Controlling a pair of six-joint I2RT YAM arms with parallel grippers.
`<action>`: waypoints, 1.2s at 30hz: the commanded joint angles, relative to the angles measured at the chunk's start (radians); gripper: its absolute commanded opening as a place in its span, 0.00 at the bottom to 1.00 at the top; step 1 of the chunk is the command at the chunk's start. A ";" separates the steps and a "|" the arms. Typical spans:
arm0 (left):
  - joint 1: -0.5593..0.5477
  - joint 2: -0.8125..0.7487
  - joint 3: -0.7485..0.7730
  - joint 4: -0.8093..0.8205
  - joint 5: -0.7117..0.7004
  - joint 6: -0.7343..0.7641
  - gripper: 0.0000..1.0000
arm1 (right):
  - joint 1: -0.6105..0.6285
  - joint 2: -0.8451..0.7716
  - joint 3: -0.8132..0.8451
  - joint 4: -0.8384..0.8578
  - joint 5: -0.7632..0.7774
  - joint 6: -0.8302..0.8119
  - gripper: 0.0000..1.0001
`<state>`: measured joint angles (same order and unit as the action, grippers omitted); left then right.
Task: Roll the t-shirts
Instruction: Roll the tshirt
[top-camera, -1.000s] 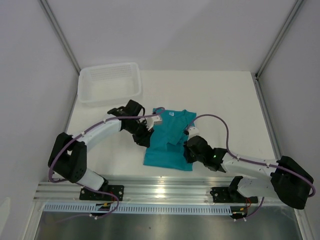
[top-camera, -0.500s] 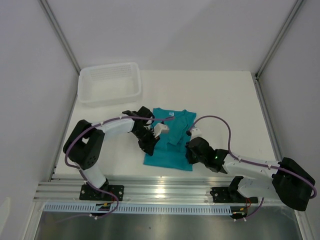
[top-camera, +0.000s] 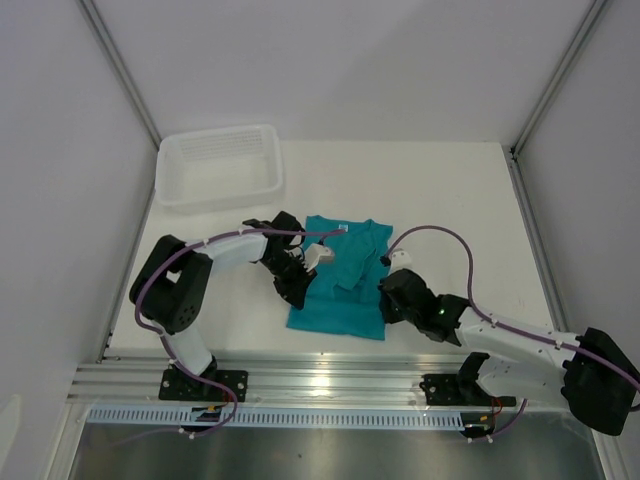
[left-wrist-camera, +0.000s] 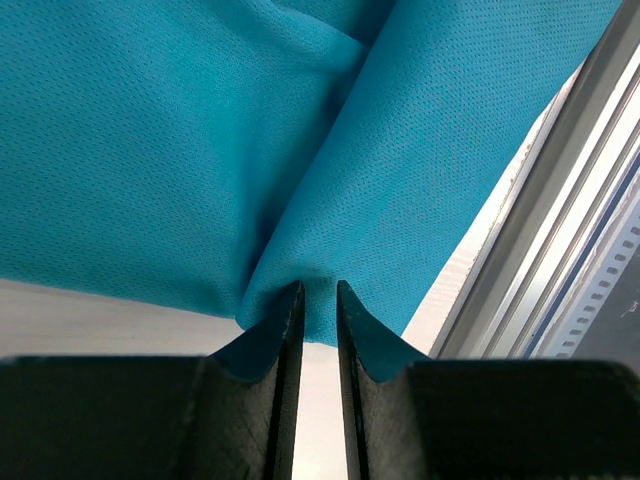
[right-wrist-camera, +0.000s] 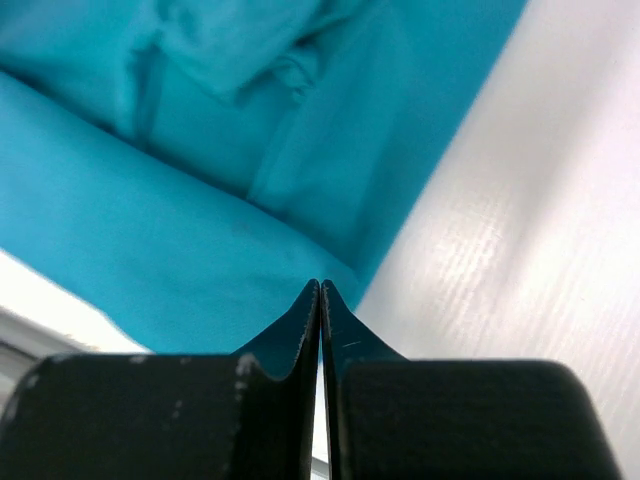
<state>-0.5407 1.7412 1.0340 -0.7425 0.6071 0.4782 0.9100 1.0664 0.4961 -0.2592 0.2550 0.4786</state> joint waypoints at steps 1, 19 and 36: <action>0.007 0.001 -0.002 0.015 0.028 -0.009 0.22 | 0.036 -0.029 0.052 0.001 0.003 0.038 0.04; 0.021 0.000 -0.019 0.034 0.014 -0.007 0.22 | -0.031 -0.037 -0.108 0.083 -0.085 0.152 0.03; 0.019 -0.025 -0.022 0.046 0.022 -0.007 0.24 | 0.135 0.108 0.033 0.121 -0.060 0.115 0.03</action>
<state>-0.5297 1.7412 1.0199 -0.7170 0.6128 0.4774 1.0370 1.1130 0.5388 -0.2241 0.2008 0.5877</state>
